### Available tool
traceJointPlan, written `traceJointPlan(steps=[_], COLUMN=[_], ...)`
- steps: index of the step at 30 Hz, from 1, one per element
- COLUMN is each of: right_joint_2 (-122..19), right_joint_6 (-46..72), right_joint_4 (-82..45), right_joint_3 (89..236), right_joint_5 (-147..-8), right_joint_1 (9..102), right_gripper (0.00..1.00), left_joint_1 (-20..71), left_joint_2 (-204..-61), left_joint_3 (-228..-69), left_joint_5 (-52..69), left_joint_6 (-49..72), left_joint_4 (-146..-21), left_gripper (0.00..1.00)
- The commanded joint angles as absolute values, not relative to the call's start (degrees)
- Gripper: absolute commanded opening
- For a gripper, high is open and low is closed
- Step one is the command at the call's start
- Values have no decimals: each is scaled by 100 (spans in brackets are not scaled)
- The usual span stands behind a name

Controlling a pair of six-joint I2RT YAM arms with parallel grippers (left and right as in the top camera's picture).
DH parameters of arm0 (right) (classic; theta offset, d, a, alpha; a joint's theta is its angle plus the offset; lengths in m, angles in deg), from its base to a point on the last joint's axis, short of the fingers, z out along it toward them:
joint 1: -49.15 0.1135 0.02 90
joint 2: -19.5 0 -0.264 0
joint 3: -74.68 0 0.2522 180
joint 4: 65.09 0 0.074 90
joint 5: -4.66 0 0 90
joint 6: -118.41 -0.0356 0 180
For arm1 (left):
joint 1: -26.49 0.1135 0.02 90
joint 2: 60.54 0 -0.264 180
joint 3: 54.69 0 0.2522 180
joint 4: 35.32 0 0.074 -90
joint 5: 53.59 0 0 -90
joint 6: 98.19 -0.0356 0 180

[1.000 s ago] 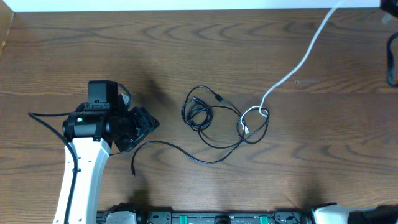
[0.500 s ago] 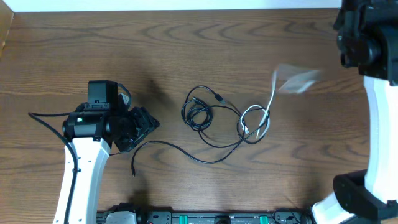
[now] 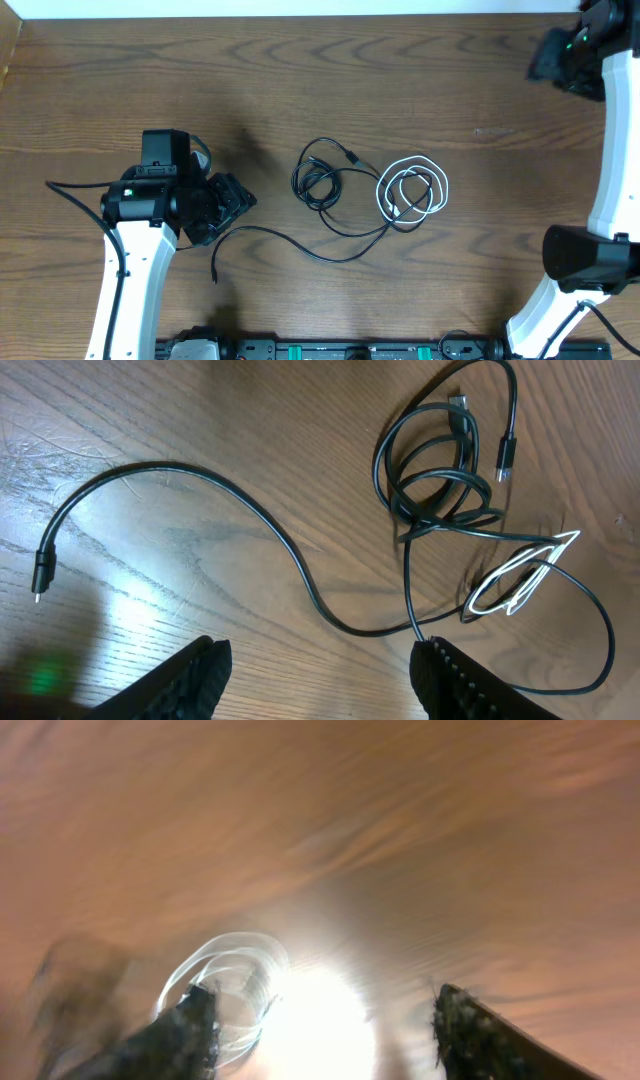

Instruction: Untangle cables

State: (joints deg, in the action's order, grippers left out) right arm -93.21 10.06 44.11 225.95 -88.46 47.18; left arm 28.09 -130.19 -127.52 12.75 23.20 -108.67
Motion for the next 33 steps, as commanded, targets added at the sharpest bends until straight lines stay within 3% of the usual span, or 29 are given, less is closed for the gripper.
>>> traceJointPlan(steps=[1,4,15,17,22,26,33], right_joint_2=[-9494,-9579,-9885,-9885,-9885,-9885,-9885], right_joint_6=[2241,2597,2374,2372,2328,2897,2888], right_joint_4=[4596,4557,3473,2979,2404,2321,2485], right_joint_3=[22562,22283,20296,19846,19236,18934,18523], right_joint_5=[-6352,-6350,-6398,-6400,-6402,-6544,-7176], right_joint_1=[4951,5286,6499,6768,7148,7432,7928], right_gripper=[75,88,89,85,62,58,48], left_joint_1=[2801,2801,2801,2801,2801,2801,2801], left_joint_2=[-13017,-13017,-13017,-13017,-13017,-13017,-13017], left_joint_3=[-12791,-12791,-12791,-12793,-12791,-12791,-12791], left_joint_5=[1308,1308,1308,1308,1308,1308,1308], left_joint_6=[2226,2226,2226,2226,2224,2226,2226], left_joint_4=[-10883,-10881,-10883,-10883,-10885,-10881,-10881], left_gripper=[63,63,63,63,63,63,63])
